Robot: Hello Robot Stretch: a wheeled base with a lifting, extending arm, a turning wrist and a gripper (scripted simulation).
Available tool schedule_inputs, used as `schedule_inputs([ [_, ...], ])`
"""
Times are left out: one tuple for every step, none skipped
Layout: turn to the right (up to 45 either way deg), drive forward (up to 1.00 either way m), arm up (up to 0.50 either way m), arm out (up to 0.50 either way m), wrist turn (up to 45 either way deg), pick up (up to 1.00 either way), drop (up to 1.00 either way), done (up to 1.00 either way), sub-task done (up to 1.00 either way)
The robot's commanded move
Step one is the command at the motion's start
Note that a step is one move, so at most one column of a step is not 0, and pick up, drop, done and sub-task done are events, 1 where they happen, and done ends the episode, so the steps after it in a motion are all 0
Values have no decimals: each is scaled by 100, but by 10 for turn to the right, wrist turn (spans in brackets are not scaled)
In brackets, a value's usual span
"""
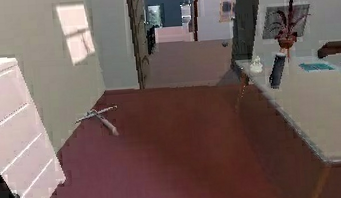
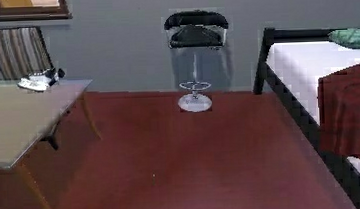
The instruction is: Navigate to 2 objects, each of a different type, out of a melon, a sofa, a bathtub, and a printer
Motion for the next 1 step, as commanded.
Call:
schedule_inputs([
  [0,70,0,0,0,0,0,0,0],
])
